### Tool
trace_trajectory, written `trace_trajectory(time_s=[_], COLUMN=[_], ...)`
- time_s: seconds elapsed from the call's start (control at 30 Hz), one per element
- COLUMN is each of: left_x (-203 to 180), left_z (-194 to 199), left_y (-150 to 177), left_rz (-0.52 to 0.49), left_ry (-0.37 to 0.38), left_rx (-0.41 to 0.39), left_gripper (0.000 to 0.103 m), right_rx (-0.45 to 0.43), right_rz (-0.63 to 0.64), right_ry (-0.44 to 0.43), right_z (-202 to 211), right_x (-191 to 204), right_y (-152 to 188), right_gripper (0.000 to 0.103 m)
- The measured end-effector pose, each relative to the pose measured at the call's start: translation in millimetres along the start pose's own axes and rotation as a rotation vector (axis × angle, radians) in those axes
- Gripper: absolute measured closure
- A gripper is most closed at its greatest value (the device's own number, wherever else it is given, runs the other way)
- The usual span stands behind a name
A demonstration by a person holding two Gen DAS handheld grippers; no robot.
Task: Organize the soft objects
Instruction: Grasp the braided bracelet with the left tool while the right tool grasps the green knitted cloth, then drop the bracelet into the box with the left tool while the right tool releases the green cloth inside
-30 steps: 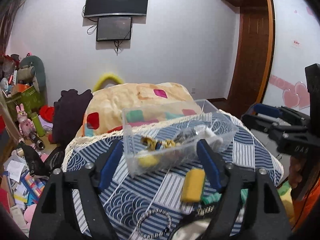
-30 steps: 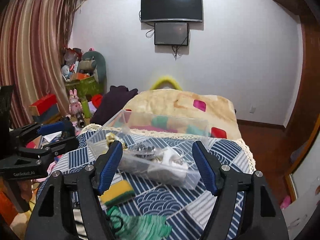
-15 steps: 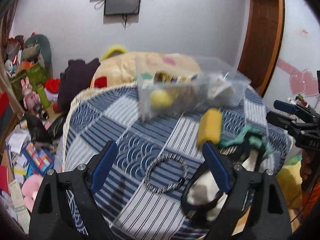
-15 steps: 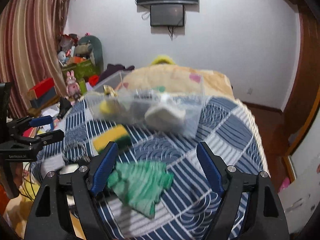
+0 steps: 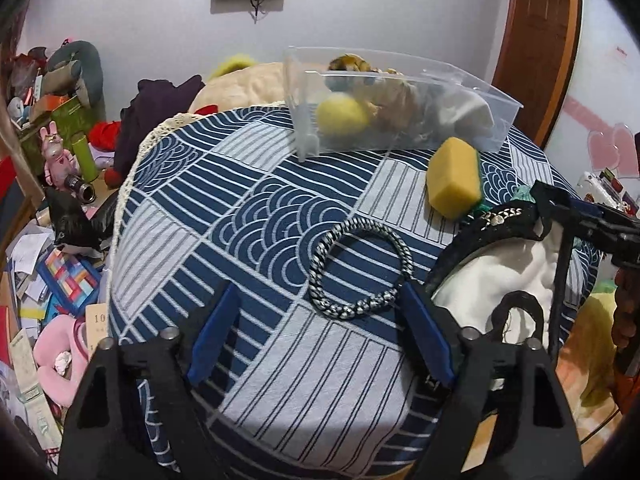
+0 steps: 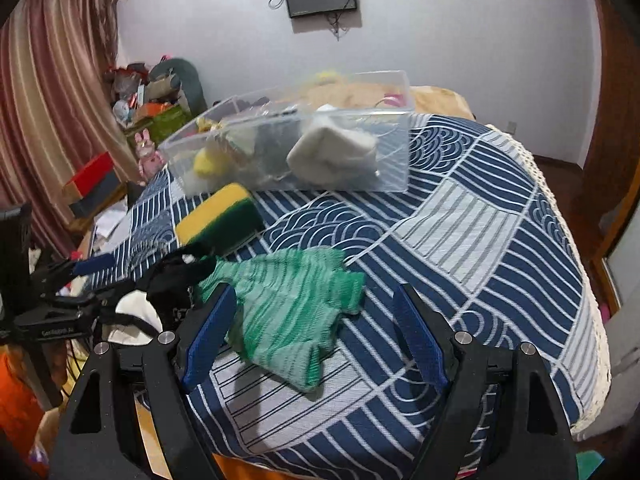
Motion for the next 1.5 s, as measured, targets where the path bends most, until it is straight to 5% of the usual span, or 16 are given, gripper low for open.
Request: trace_trajectory(time_s=[0.47,0.53,0.9,1.5], left_x=[-13,-12,-10,-26], left_z=[-3,-1,17,55], left_y=[-2,-2,-17,-101], left_rz=[-0.033,-0.03,-0.016,-0.081], left_ry=[0.034,0.047,0.052,0.074], left_rx=[-0.04,-0.037,-0.093,-0.261], left_gripper=[0.083,0.097,0.097,0.097], right_rx=[0.003,-0.006,-0.099,-0.276], right_rz=[0.079,0.075,0.015,0.043], right_ry=[0.023,0.03,0.08,0.116], right_z=[-7,-6,28,57], right_x=[11,11,-16,-4], right_y=[6,3,-12,-87], right_gripper=[0.075,0.08,0.084,0.084])
Point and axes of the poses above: each gripper's, at about its wrist camera, not at the fingertips, and z roughly against the way its jaws point, x to its left, y to its underside, the point moved 5 cm from there along -z, roughly the way its jaws point, and after that the axes turned 1 degree about x, right-handed, at the moved point
